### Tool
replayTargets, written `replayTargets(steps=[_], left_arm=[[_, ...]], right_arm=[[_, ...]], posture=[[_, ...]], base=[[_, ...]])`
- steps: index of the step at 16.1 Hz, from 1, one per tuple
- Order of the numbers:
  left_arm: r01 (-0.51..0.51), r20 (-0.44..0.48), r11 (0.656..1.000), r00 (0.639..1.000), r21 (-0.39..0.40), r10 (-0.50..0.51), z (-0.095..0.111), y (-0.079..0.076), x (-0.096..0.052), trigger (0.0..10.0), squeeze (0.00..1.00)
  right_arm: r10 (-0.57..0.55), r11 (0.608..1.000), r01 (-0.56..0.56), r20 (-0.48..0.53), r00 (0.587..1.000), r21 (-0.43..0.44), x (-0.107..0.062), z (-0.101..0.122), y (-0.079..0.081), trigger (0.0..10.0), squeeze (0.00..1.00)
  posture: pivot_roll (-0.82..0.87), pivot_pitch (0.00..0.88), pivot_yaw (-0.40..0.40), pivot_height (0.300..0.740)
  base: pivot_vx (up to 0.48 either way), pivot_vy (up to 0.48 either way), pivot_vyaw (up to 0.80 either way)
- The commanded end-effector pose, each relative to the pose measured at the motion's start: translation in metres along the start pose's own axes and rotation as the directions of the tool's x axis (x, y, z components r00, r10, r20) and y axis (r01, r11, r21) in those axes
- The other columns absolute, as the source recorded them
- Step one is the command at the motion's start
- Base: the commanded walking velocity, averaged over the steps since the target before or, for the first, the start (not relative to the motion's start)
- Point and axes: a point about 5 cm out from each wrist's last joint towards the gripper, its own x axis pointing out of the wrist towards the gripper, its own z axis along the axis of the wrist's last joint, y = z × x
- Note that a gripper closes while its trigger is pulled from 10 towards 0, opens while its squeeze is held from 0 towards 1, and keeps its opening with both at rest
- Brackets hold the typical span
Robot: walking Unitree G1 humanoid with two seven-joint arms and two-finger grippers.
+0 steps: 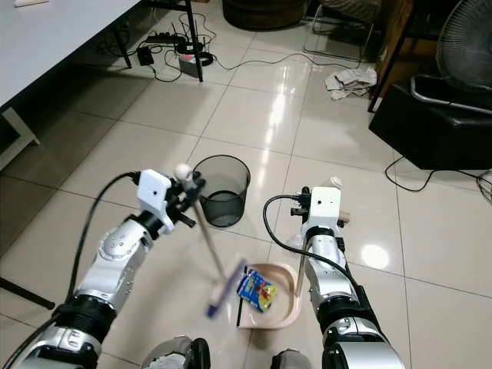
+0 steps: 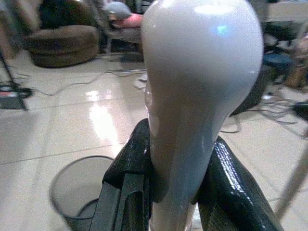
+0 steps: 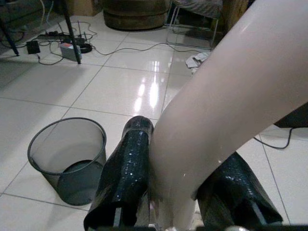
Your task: Sweep floor
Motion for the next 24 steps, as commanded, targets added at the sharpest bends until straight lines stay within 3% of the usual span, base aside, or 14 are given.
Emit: replayTargets(steps=[1,4,9,16,18,19,24], left_arm=[[0.012,0.058,1.000,0.998,0.005,-0.012,0.013,0.001,0.002,10.0,0.00],[0.029,0.088,0.999,0.996,-0.043,-0.025,0.018,-0.004,0.007,10.0,0.00],[-0.035,0.153,0.992,0.987,-0.124,0.054,0.030,0.000,0.014,10.0,0.00],[-0.198,0.219,0.955,0.944,-0.219,0.246,0.048,0.025,0.015,10.0,0.00],[-0.217,0.267,0.966,0.931,-0.139,0.248,0.063,0.038,0.012,10.0,0.00],[-0.193,0.264,0.980,0.944,-0.041,0.197,0.067,0.044,0.007,10.0,0.00],[-0.110,0.150,0.987,0.984,0.115,0.092,0.049,0.056,-0.022,10.0,0.00]], right_arm=[[-0.002,1.000,0.002,0.041,0.999,-0.005,0.005,0.009,0.001,10.0,0.00],[-0.007,1.000,0.006,0.041,0.999,0.005,0.004,0.009,0.002,10.0,0.00],[-0.010,1.000,0.010,0.040,0.999,0.008,0.005,0.009,0.001,10.0,0.00],[0.011,1.000,-0.011,0.037,0.999,0.008,0.004,0.008,0.004,10.0,0.00],[0.014,1.000,-0.015,0.037,0.999,0.011,0.004,0.008,0.004,10.0,0.00],[0.004,1.000,-0.005,0.038,0.999,0.019,0.004,0.008,0.002,10.0,0.00],[-0.043,0.996,0.038,0.066,0.997,0.086,0.006,0.017,-0.008,10.0,0.00]], posture=[[0.02,0.067,0.074,0.740],[0.02,0.066,0.073,0.740],[0.02,0.061,0.069,0.740],[0.02,0.037,0.062,0.740],[0.02,0.030,0.063,0.740],[0.02,0.031,0.065,0.740],[0.03,0.020,0.047,0.740]], base=[[0.000,0.000,0.00],[0.000,0.000,0.00],[0.000,0.000,0.00],[0.000,0.000,0.00],[0.000,0.000,0.00],[0.000,0.000,0.00],[0.000,0.000,0.00]])
